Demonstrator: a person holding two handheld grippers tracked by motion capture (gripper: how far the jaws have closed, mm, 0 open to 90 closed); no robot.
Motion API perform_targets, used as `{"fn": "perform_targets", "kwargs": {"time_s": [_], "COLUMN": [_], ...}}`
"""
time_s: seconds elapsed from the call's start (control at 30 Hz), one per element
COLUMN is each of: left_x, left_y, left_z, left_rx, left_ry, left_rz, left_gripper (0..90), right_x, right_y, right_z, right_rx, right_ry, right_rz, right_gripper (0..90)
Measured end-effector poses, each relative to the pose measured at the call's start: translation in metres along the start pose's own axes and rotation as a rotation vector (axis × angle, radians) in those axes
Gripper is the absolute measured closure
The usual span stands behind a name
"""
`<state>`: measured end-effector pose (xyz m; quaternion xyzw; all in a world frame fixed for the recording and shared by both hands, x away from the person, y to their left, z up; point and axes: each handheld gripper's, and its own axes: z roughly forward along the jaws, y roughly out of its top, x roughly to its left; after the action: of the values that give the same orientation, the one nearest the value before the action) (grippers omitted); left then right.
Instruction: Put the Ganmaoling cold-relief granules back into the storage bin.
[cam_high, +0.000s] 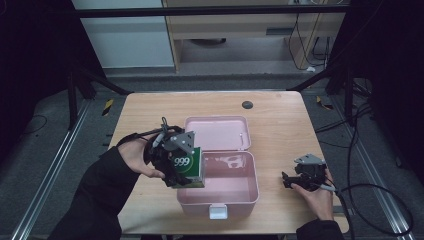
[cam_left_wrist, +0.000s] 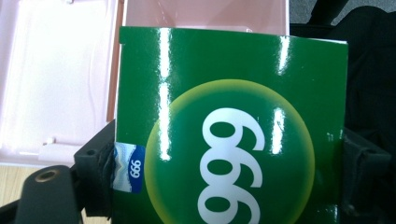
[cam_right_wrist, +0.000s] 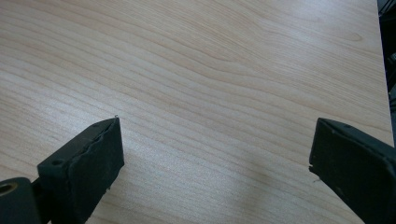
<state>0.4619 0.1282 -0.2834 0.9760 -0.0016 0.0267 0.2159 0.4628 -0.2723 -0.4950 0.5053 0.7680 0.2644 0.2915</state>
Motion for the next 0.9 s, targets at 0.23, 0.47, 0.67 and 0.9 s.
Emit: {"fn": "perform_targets", "kwargs": {"time_s": [0.23, 0.47, 0.67, 0.9], "left_x": [0.004, 0.005, 0.007, 0.01], "left_y": [0.008, 0.011, 0.013, 0.015], "left_z": [0.007, 0.017, 0.025, 0.037], "left_rx": [0.005, 0.013, 0.023, 0.035], "left_ry": [0.003, -0.01, -0.016, -0.029], "left_rz": [0.008, 0.007, 0.012, 0.011], "left_gripper": [14.3, 14.3, 14.3, 14.3], "right_x": [0.0, 0.0, 0.0, 0.0], "right_y": [0.0, 0.0, -0.001, -0.001], "right_z": [0.0, 0.0, 0.0, 0.0], "right_rx": [-0.002, 0.001, 0.002, 0.001], "right_ry": [0.001, 0.0, 0.001, 0.002], "right_rz": [0.0, 0.003, 0.003, -0.001], "right_gripper": [3.4, 3.3, 3.4, 3.3]}}
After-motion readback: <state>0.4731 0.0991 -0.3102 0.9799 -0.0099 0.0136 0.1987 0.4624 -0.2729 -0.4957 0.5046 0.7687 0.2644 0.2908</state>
